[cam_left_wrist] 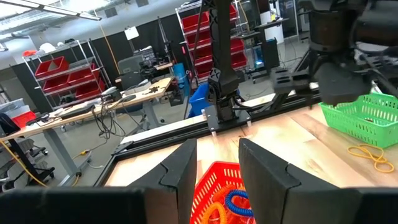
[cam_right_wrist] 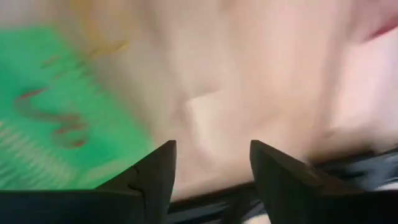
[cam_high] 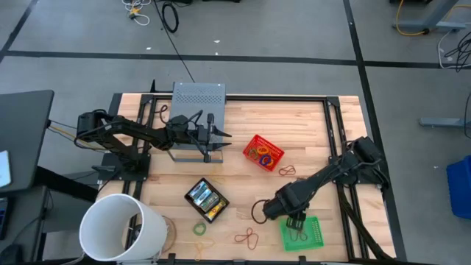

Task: Pick & Place Office Desk Supplies
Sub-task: Put the top red rubber band into the green basket

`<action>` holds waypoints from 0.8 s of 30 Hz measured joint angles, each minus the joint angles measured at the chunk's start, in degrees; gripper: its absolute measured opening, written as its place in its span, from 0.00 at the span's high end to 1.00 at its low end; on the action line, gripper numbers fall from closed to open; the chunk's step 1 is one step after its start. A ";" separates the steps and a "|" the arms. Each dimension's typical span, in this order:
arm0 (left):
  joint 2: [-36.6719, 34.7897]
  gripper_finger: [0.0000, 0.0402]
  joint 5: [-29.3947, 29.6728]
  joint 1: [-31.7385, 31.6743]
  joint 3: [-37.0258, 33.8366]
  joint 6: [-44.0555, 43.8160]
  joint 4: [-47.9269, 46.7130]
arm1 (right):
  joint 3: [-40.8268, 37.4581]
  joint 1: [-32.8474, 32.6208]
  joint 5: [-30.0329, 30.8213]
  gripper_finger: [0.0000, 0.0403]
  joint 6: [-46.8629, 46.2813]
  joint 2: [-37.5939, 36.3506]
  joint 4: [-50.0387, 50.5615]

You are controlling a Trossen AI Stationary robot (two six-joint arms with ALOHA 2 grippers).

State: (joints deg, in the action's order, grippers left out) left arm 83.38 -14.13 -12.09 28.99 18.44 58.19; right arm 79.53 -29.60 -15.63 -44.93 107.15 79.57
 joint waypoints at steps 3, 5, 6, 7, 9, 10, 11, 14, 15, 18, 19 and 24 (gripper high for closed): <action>0.02 0.68 -0.04 0.02 0.00 0.00 -0.02 | 0.00 1.56 8.33 0.47 3.47 0.00 1.56; 0.02 0.68 -0.09 -0.01 0.00 0.00 0.00 | 0.00 2.92 14.72 0.46 6.20 0.00 1.22; 0.02 0.68 -0.09 0.01 0.00 0.00 0.02 | 0.00 3.74 17.75 0.46 7.58 0.00 0.91; 0.02 0.68 -0.09 0.02 0.00 0.01 0.01 | 0.00 4.59 20.44 0.46 8.89 0.00 0.42; 0.01 0.68 -0.09 -0.01 0.00 0.00 0.01 | -0.38 6.32 24.34 0.46 11.55 0.00 -2.17; 0.02 0.68 -0.09 0.00 0.00 0.00 0.02 | -0.74 7.24 25.63 0.46 13.04 0.00 -3.90; 0.02 0.68 -0.09 -0.01 0.00 -0.02 0.00 | -1.34 8.07 26.47 0.46 14.58 0.00 -5.56; 0.02 0.68 -0.09 0.02 0.00 -0.17 -0.12 | -4.34 10.22 27.44 0.46 19.20 -0.01 -11.58; 0.02 0.68 -0.09 -0.01 0.00 -0.20 -0.19 | -5.61 10.94 27.53 0.46 20.37 -0.01 -13.32; 0.02 0.68 -0.09 0.02 0.00 -0.20 -0.33 | -9.67 12.98 27.75 0.46 23.06 -0.01 -17.10; 0.02 0.68 -0.09 0.00 0.00 -0.20 -0.33 | -10.78 13.67 27.83 0.46 23.66 0.00 -17.84; 0.02 0.68 -0.11 0.02 0.00 -0.03 -0.78 | -15.31 16.35 27.94 0.46 26.51 -0.02 -20.88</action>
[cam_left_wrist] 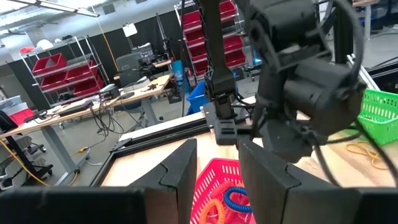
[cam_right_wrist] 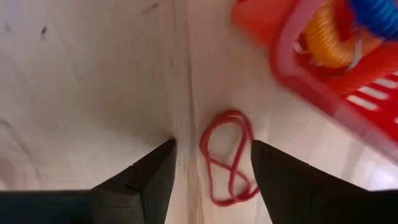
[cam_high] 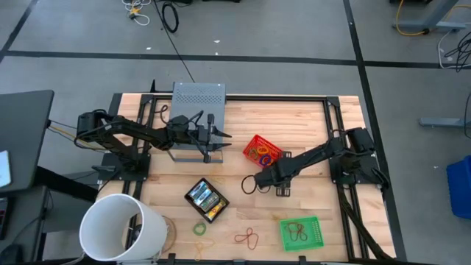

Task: Pick & Place Office Desk Supplies
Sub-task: Put the top red rubber band into the green basket

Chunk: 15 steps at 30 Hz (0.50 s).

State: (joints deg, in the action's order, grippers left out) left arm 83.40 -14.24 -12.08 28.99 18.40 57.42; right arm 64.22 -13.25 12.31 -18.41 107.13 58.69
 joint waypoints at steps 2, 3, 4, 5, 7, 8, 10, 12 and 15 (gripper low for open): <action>0.00 0.68 0.00 -0.02 0.00 0.10 -0.34 | -1.54 0.67 -0.37 0.46 1.44 -0.32 -1.93; 0.00 0.68 0.00 -0.01 0.00 0.10 -0.43 | -2.41 1.04 -0.91 0.46 1.95 -0.46 -2.80; 0.00 0.68 0.00 -0.02 0.00 0.10 -0.40 | -3.22 1.50 -1.82 0.46 2.79 -0.48 -3.79; 0.00 0.68 0.00 0.00 0.00 0.14 -0.34 | -4.10 2.02 -2.87 0.46 3.45 -0.54 -4.87; 0.00 0.68 0.00 -0.02 0.00 0.16 -0.44 | -4.99 2.84 -4.81 0.47 4.52 -0.71 -6.12; 0.00 0.68 0.00 -0.02 0.00 0.18 -0.43 | -5.29 3.22 -5.40 0.48 4.95 -0.80 -6.49; 0.00 0.68 0.00 -0.01 0.00 0.23 -0.43 | -5.43 3.95 -6.96 0.53 5.95 -0.81 -6.88; 0.00 0.68 0.00 0.00 0.00 0.23 -0.44 | -5.48 4.53 -9.63 0.61 6.94 -0.81 -7.19; 0.00 0.68 -0.38 -0.02 0.00 0.14 -0.64 | -5.59 4.78 -11.68 0.79 8.18 -0.90 -7.66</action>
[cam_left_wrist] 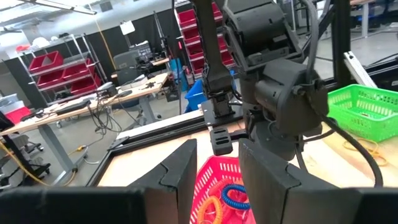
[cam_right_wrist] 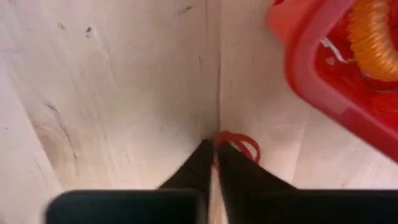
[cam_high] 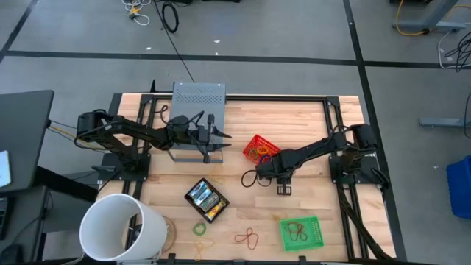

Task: Pick & Place Office Desk Supplies
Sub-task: Put the top red rubber band into the green basket

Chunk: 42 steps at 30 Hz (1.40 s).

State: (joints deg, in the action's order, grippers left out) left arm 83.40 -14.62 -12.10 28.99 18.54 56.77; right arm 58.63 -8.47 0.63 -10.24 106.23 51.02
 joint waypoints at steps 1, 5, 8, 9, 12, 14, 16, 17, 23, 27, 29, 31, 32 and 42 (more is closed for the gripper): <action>0.00 0.68 -0.37 0.00 0.00 -0.04 0.00 | 0.00 0.00 -0.60 0.86 0.14 -0.08 -0.04; 0.00 0.68 -0.91 0.02 0.00 -0.37 -0.05 | -0.12 -0.91 -0.27 0.97 0.34 -0.25 -0.16; 0.00 0.68 -0.91 0.00 0.00 -0.41 -0.07 | 1.14 -2.59 0.78 0.99 -1.08 -0.11 1.14; 0.00 0.68 -0.91 0.00 0.00 -0.41 -0.08 | 1.97 -3.43 1.49 0.99 -1.84 -0.36 2.11; 0.00 0.68 -0.91 0.02 0.00 -0.43 -0.07 | 5.50 -6.06 -1.57 0.99 -4.87 -0.35 7.33; 0.00 0.68 -0.89 0.00 0.00 -0.44 -0.07 | 8.80 -8.18 -1.95 1.00 -6.96 -0.83 11.20; 0.00 0.68 -0.91 0.02 0.00 -0.37 -0.09 | 12.02 -10.06 -1.55 1.00 -8.72 -0.92 14.03; 0.00 0.68 -0.91 0.02 0.00 -0.41 -0.10 | 13.45 -10.88 -1.73 1.00 -9.55 -0.89 15.42; 0.00 0.68 -0.91 0.02 0.00 -0.37 -0.07 | 24.36 -15.64 -6.31 1.00 -17.23 -0.94 23.66; 0.00 0.68 -0.91 0.00 0.00 -0.35 -0.07 | 31.57 -18.66 -8.83 1.00 -22.57 -1.01 26.37; 0.00 0.68 -0.91 0.02 0.00 -0.34 -0.07 | 34.44 -20.04 -10.34 1.00 -25.95 -1.07 27.73; 0.00 0.68 -0.91 0.00 0.00 -0.14 -0.04 | 36.66 -21.21 -12.66 1.00 -29.36 -1.11 27.89; 0.00 0.68 -0.91 0.00 0.00 -0.08 -0.07 | 37.35 -21.75 -13.67 1.00 -31.15 -1.17 27.61; 0.00 0.68 -0.91 0.02 0.00 0.07 -0.02 | 30.40 -26.66 -23.42 1.00 -41.30 -1.22 19.29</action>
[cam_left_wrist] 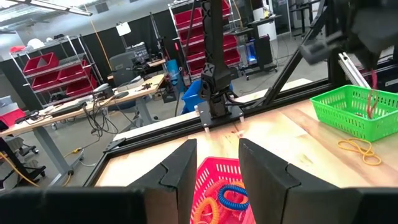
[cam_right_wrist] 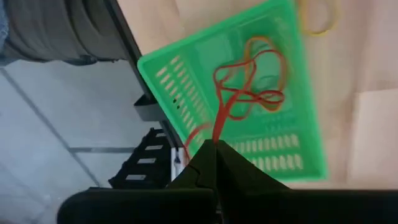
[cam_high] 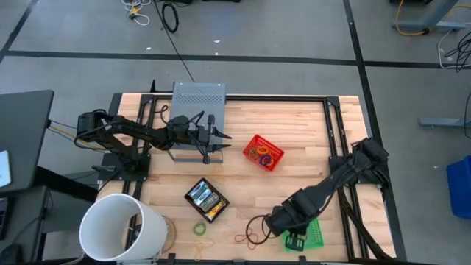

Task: Pick & Place Office Desk Supplies
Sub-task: Put the top red rubber band into the green basket, then adjust the green basket on the table

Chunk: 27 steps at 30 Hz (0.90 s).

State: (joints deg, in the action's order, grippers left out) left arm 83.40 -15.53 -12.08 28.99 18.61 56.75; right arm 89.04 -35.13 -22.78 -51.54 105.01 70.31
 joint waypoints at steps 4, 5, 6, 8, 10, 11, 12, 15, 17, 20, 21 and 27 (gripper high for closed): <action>0.00 0.68 0.00 0.00 0.00 0.00 0.02 | -6.62 -0.83 -2.78 1.00 -0.96 0.00 -7.83; 0.00 0.68 0.00 -0.01 0.00 -0.04 0.02 | -8.28 -0.83 -3.70 1.00 -1.41 0.00 -10.06; 0.00 0.68 0.00 -0.02 0.00 -0.09 0.02 | -9.74 -0.83 -3.99 1.00 -1.65 0.00 -11.57; 0.00 0.68 0.00 -0.02 0.00 -0.15 0.00 | -12.12 -0.83 -3.93 1.00 -2.63 0.00 -12.76; 0.00 0.68 0.00 -0.01 0.00 -0.25 0.00 | -14.02 -0.72 -3.33 0.99 -4.28 0.00 -12.75; 0.00 0.68 0.00 -0.02 0.00 -0.31 0.00 | -14.68 -0.68 -3.16 0.98 -5.39 0.00 -12.66; 0.00 0.68 0.00 -0.01 0.00 -0.38 0.00 | -15.24 -0.67 -3.26 0.96 -6.27 0.00 -12.75; 0.00 0.68 0.00 0.00 0.00 -0.44 0.00 | -16.32 -0.84 -4.29 0.89 -6.62 0.00 -12.73; 0.00 0.68 0.00 -0.01 0.00 -0.57 -0.04 | -16.46 -1.18 -4.33 0.84 -6.65 0.00 -12.18; 0.00 0.68 -0.02 -0.02 0.00 -0.59 -0.05 | -16.46 -1.51 -4.59 0.75 -6.70 -0.02 -11.04; 0.00 0.68 -0.02 -0.02 0.00 -0.59 -0.07 | -16.46 -1.55 -4.64 0.72 -6.70 -0.02 -10.47; 0.00 0.68 -0.22 0.00 0.00 -0.57 -0.09 | -16.46 -2.40 -4.09 0.60 -6.72 -0.02 -4.25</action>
State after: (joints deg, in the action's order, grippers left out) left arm 83.40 -15.75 -12.08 28.99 18.04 56.66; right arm 72.58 -37.53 -26.87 -58.26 104.99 66.07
